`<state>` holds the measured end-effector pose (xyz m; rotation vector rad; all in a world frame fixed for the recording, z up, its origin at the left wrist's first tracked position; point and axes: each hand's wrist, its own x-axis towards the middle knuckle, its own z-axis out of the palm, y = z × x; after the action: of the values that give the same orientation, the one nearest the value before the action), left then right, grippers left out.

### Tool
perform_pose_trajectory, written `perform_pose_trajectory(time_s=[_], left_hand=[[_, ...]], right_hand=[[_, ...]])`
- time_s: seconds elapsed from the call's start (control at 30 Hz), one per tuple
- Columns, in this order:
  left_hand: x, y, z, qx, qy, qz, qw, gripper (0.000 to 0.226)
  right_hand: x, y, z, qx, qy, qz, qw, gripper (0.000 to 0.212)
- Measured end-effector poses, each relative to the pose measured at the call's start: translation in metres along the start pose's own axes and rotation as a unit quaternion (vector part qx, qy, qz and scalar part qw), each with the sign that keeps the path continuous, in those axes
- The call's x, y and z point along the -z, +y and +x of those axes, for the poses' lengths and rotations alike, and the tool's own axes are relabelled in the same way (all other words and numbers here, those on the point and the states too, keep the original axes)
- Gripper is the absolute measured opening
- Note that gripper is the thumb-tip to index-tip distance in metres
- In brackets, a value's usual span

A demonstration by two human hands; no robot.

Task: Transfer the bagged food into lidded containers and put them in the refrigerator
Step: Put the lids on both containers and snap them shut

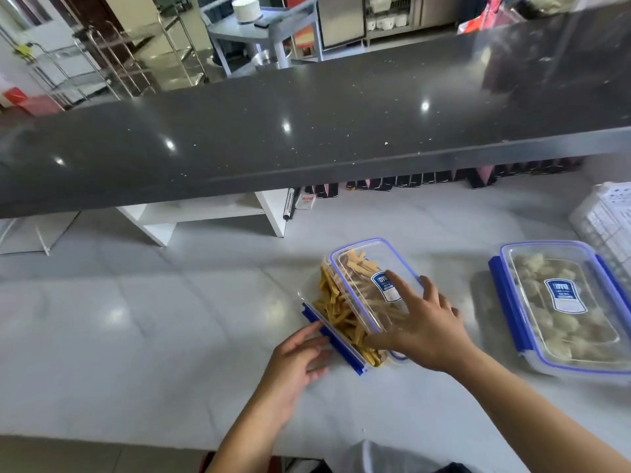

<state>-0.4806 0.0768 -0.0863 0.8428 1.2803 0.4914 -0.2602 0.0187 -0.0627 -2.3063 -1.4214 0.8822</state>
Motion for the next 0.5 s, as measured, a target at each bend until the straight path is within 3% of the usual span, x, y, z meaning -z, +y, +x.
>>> perform_pose_trajectory(time_s=[0.17,0.3,0.5], left_hand=[[0.007,0.000,0.012,0.002,0.093,-0.058,0.994,0.032],[0.003,-0.003,0.013,0.037,0.053,-0.135,0.989,0.032],[-0.012,-0.003,0.015,0.026,-0.003,-0.175,0.984,0.034]], right_hand=[[-0.009,-0.018,0.013,0.024,0.012,-0.089,0.996,0.118],[-0.025,-0.038,0.007,0.080,0.001,-0.225,0.971,0.119],[-0.026,-0.035,0.007,0.076,0.007,-0.249,0.965,0.116]])
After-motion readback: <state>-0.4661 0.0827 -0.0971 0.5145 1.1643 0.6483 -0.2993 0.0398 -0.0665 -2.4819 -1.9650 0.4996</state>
